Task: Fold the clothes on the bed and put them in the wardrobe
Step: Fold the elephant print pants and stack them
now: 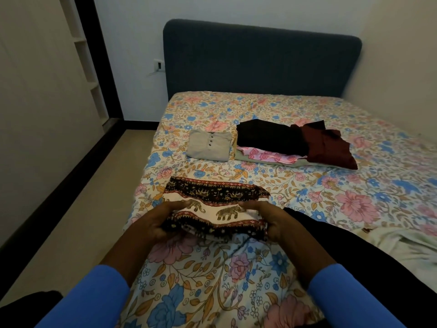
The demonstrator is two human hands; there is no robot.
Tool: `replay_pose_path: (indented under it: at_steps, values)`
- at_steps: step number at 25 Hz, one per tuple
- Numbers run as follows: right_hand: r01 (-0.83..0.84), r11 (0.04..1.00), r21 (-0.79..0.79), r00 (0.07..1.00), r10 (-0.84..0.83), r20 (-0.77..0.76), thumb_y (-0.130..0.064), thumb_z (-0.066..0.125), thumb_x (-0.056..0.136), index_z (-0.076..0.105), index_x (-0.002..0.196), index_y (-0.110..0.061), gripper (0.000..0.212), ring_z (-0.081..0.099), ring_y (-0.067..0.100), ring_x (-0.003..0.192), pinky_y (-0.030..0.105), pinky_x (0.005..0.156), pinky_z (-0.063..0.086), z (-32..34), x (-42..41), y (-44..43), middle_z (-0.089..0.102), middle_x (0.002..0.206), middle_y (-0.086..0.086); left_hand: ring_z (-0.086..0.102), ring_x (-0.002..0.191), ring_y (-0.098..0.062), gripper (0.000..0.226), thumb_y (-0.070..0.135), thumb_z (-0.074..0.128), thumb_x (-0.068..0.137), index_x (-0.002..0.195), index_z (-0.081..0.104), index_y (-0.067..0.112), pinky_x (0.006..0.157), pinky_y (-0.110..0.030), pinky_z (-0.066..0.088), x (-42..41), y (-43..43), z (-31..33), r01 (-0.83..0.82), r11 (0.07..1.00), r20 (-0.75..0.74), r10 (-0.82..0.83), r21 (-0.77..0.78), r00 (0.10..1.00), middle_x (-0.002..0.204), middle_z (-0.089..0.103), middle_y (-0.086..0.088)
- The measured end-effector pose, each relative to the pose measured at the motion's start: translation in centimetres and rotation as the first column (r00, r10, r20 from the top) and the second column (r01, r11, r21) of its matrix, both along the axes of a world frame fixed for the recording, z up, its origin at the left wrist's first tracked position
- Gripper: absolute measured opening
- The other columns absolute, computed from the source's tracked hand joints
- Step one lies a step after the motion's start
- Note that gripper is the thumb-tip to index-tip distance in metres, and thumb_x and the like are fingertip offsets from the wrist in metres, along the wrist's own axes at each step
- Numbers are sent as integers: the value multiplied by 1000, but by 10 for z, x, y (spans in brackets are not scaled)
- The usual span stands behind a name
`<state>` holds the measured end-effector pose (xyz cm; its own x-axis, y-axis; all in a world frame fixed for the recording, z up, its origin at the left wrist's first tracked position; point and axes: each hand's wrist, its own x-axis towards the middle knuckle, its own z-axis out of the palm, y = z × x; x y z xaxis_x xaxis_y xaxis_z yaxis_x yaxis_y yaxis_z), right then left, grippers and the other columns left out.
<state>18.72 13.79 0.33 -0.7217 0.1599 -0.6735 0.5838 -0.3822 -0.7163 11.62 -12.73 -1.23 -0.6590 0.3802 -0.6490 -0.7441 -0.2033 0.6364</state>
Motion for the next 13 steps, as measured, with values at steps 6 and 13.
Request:
replay_pose_path:
  at_steps: [6,13]
  values:
    - [-83,990,-115,996,78,-49,-6,67,92,66,119,2,28,74,37,81,51,70,65,5,4,-12,75,104,24,66,104,-36,32,17,58,94,122,64,2,100,-51,54,-2,24,29,-11,999,-93,15,44,996,107,71,-22]
    - [75,973,-217,944,-139,-300,-10,58,98,66,118,3,25,72,29,58,37,47,60,67,-17,49,74,84,19,69,72,-24,19,8,55,93,104,67,0,62,-34,63,-36,82,82,0,969,-254,65,246,965,87,71,-16]
